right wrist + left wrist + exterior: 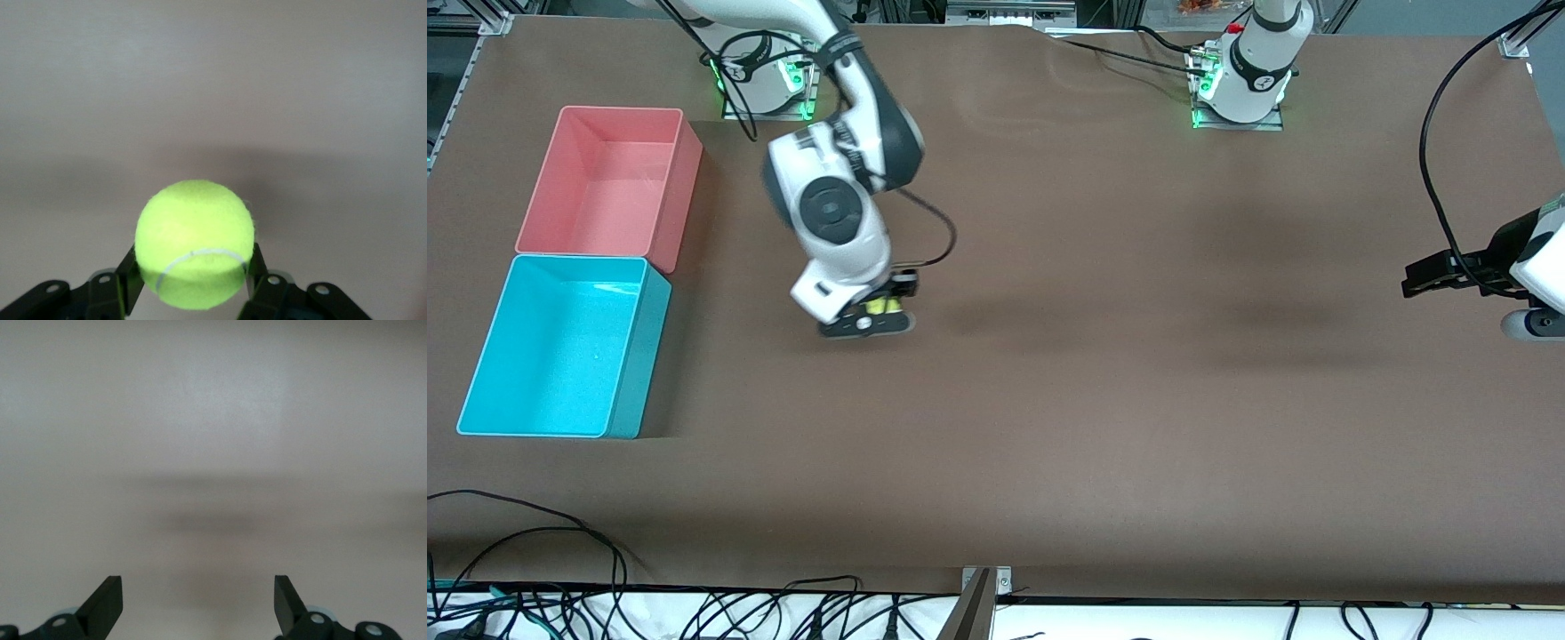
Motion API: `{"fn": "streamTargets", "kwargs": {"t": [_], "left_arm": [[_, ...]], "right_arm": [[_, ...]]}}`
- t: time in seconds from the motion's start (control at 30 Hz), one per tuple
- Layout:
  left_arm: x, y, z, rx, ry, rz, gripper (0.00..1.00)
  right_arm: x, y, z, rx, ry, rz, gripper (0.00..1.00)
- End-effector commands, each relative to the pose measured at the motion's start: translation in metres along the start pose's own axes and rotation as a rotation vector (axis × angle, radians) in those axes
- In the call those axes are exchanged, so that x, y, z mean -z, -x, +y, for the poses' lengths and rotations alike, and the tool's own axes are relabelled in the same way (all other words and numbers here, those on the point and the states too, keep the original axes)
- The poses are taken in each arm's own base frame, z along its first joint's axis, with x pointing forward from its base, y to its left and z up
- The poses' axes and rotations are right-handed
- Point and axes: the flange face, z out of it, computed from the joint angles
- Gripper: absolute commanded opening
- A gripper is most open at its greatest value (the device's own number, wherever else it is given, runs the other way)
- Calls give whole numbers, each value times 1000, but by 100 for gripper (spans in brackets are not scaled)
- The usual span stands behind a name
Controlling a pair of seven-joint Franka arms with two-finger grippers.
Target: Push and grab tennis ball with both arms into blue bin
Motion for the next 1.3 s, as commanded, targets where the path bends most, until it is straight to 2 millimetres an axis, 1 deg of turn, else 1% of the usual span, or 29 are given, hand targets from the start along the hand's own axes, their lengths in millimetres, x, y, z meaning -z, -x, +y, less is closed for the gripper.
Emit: {"fn": "streamTargets", "kwargs": {"t": [0.0, 0.1, 0.2, 0.3, 0.37, 0.4, 0.5, 0.63, 0.7, 0.8, 0.87, 1.03, 1.17, 1.23, 1.27], "left_arm": [[8, 1, 0, -24, -20, 0, 100], [8, 1, -1, -23, -22, 0, 100], [8, 1, -1, -23, -22, 0, 100], [8, 1, -1, -21, -22, 0, 100], [8, 1, -1, -21, -22, 0, 100], [8, 1, -1, -21, -22, 0, 100], [8, 1, -1, -21, -22, 0, 100], [8, 1, 0, -20, -20, 0, 100], [8, 1, 0, -20, -20, 0, 100], [8, 1, 1, -21, -20, 0, 100], [8, 1, 1, -23, -20, 0, 100], [8, 1, 2, -23, -17, 0, 100], [8, 1, 2, -23, -11, 0, 100], [8, 1, 2, -22, -9, 0, 100], [8, 1, 2, -22, -9, 0, 100]], "right_arm": [[18, -6, 36, 19, -17, -49, 27], [25, -11, 52, 3, -39, -54, 27], [32, -14, 74, 8, -36, -74, 27], [44, -14, 80, 24, -50, -76, 27], [49, -13, 95, 11, -61, -81, 27], [50, -14, 106, -3, -66, -89, 27], [53, -11, 124, -16, -77, -119, 27], [54, -11, 163, -23, -110, -136, 27], [50, -8, 189, -29, -121, -143, 27], [52, -2, 222, -26, -119, -137, 27], [54, 0, 248, -27, -105, -133, 27], [54, 9, 304, 58, -77, -121, 27], [41, 23, 358, 122, -35, -113, 27], [31, 29, 382, 148, -26, -103, 27], [27, 31, 389, 153, -26, -98, 27]]}}
